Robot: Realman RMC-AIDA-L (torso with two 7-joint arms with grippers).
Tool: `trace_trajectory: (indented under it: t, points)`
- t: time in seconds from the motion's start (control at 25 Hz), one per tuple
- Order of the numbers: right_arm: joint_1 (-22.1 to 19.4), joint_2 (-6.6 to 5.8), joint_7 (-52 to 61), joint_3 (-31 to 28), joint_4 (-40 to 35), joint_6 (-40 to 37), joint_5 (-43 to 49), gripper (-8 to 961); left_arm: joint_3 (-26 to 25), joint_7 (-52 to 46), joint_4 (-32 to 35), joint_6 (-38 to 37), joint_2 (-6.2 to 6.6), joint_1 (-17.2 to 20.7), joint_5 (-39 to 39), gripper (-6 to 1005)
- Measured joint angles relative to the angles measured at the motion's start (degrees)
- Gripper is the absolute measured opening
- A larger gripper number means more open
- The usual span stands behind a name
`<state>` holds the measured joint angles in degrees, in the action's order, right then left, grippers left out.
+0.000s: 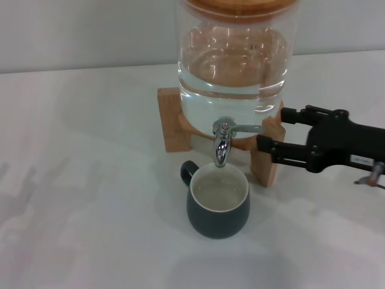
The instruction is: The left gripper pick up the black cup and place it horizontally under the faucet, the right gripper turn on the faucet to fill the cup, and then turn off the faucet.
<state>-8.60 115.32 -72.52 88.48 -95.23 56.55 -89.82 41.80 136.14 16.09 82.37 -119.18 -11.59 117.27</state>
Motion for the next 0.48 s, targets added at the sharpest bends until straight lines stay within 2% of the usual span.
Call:
trace_trajectory:
  t: [0.28, 0.48]
  points:
    - [-2.0, 0.04, -4.5, -9.3, 0.8, 11.2, -8.1, 766, -0.2, 0.8, 0.0, -0.1, 0.05, 0.1, 0.2, 591]
    - [-2.6, 0.16, -10.9, -19.0, 6.4, 19.9, -13.7, 766, -0.8, 2.0, 0.4, -0.1, 0.15, 0.2, 0.6, 591]
